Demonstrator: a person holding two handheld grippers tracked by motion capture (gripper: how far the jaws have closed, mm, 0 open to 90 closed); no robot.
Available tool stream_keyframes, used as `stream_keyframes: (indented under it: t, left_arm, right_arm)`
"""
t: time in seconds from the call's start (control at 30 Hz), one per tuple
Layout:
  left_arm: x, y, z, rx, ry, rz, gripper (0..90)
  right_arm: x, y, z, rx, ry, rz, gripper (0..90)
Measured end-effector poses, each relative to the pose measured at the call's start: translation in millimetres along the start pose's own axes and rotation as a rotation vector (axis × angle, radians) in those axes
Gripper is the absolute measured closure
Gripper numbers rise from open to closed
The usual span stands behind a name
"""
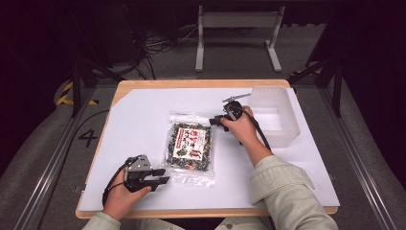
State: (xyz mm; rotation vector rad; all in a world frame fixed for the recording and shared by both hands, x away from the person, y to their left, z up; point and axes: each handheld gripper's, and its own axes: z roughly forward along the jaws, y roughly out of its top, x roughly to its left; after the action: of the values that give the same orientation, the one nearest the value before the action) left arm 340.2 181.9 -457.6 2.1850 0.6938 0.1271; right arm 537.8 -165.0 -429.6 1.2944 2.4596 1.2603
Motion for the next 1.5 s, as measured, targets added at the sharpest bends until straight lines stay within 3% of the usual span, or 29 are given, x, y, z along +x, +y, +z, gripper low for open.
stream_keyframes:
  t: [0.17, 0.37, 0.4, 0.47, 0.6, 0.77, 0.87, 0.97, 1.07, 1.1, 1.2, 1.43, 1.5]
  left_arm:
    - [0.2, -0.3, 0.2, -0.005, -0.003, -0.013, 63.7]
    - [0.1, -0.1, 0.1, 0.0, 0.003, -0.002, 64.8]
    - [0.0, -0.1, 0.3, -0.002, 0.002, -0.005, 65.0]
    - [-0.4, 0.0, 0.6, -0.003, 0.002, -0.007, 65.0]
    - [-0.6, 0.0, 0.5, -0.001, 0.003, -0.005, 65.0]
    - [-1.3, -0.1, 0.4, -0.002, 0.008, 0.005, 64.6]
    - [-1.7, -0.5, 0.0, -0.003, 0.001, 0.002, 63.2]
    - [-2.2, -0.5, -4.1, -0.02, 0.035, 0.006, 56.3]
    - [1.1, -0.6, -19.5, -0.121, 0.07, -0.031, 53.6]
    - [1.1, -0.6, -19.5, -0.121, 0.07, -0.031, 53.3]
    - [4.8, -2.0, -29.9, -0.191, 0.103, -0.052, 52.8]
    - [10.3, -4.7, -42.4, -0.245, 0.175, -0.076, 54.5]
    - [13.9, -6.6, -47.2, -0.261, 0.188, -0.1, 54.4]
  right_arm:
    - [0.2, -0.5, 2.9, 0.009, -0.015, -0.016, 62.6]
    - [2.1, 1.0, -1.1, 0.012, -0.022, -0.033, 75.9]
    - [3.4, 2.0, -3.0, 0.015, -0.032, -0.049, 83.2]
    - [4.2, 2.3, -3.7, 0.015, -0.035, -0.058, 86.7]
    - [6.5, 2.9, -4.5, 0.019, -0.044, -0.091, 88.6]
    - [13.9, 6.1, -10.0, 0.018, -0.078, -0.171, 89.6]
    - [16.5, 9.2, -17.2, -0.009, -0.069, -0.19, 89.7]
    - [18.8, 12.3, -25.0, -0.025, -0.048, -0.191, 89.7]
    - [26.6, 18.4, -41.7, -0.065, -0.017, -0.208, 89.7]
    - [26.6, 18.4, -41.7, -0.065, -0.017, -0.208, 89.7]
    - [37.8, 24.2, -59.3, -0.104, 0.008, -0.219, 89.8]
    - [59.7, 34.1, -89.9, -0.166, 0.077, -0.255, 89.8]
    - [66.0, 36.0, -97.1, -0.177, 0.096, -0.264, 89.8]
